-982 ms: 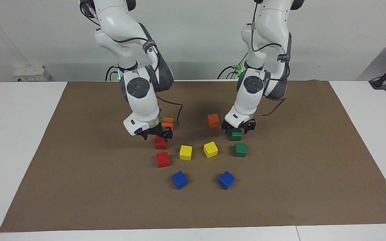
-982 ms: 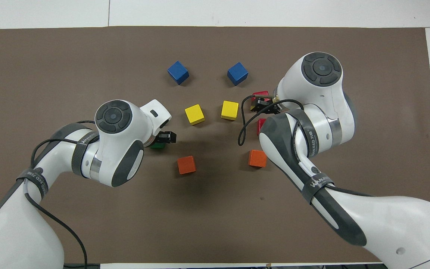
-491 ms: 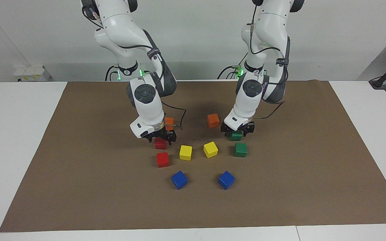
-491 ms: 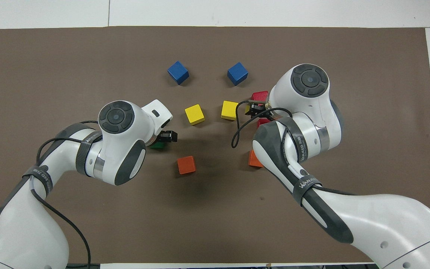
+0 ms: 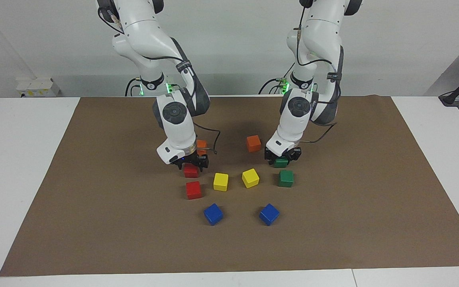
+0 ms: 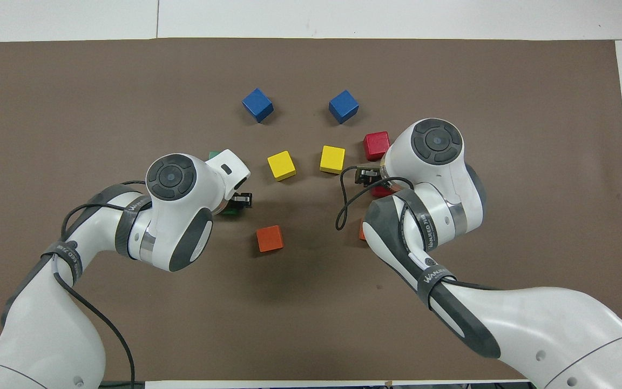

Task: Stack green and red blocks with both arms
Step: 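Grasp the green block with the left gripper while the right gripper grasps red, then lift green block outward with the left gripper while the right gripper carries red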

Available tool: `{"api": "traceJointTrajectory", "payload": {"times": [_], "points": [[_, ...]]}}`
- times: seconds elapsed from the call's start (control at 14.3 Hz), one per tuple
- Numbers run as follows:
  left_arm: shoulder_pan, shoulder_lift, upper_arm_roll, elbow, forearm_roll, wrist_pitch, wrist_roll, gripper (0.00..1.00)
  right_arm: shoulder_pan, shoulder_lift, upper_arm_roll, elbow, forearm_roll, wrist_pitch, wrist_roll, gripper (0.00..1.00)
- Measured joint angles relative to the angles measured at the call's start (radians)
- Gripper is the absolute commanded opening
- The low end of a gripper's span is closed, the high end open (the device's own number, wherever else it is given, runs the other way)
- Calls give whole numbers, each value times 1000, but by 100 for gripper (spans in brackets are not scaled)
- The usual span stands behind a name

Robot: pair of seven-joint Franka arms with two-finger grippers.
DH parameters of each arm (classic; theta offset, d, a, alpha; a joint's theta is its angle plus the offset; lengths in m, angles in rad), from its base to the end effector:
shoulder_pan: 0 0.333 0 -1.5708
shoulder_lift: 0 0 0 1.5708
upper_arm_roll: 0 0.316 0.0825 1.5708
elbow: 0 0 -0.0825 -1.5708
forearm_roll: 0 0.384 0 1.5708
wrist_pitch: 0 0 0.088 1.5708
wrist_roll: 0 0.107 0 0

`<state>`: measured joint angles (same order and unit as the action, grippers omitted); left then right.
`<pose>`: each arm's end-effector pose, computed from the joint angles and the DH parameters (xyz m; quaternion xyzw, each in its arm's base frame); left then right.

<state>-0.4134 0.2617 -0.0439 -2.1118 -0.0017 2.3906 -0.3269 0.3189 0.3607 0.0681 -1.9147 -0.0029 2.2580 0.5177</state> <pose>0.5182 -0.2546 0.2927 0.9979 -0.0637 0.0056 0.0091 0.5757 0.2323 0.3056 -0.9977 0.0665 0.0122 0.0062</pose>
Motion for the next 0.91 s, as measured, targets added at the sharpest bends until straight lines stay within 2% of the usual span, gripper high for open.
{"api": "traceJointTrajectory", "payload": {"times": [0.07, 0.28, 0.42, 0.63, 0.77, 0.91], "points": [[0, -3, 0, -1, 0, 0, 0, 0, 2, -2, 0, -2, -1, 0, -11, 0], [0, 0, 1, 0, 0, -4, 0, 0, -4, -11, -7, 13, -22, -35, -45, 0], [4, -5, 9, 16, 0, -40, 0, 0, -40, -23, -15, 94, -30, -134, -129, 0], [65, -73, 18, 68, 0, -190, 21, 0, -201, -37, -20, 207, -32, -202, -409, 0], [148, -155, 20, 76, 0, -304, 76, 0, -316, -33, -22, 213, -32, -202, -585, 0], [258, -214, 23, 74, 0, -394, 183, 0, -376, -24, -22, 209, -32, -202, -681, 0]]}}
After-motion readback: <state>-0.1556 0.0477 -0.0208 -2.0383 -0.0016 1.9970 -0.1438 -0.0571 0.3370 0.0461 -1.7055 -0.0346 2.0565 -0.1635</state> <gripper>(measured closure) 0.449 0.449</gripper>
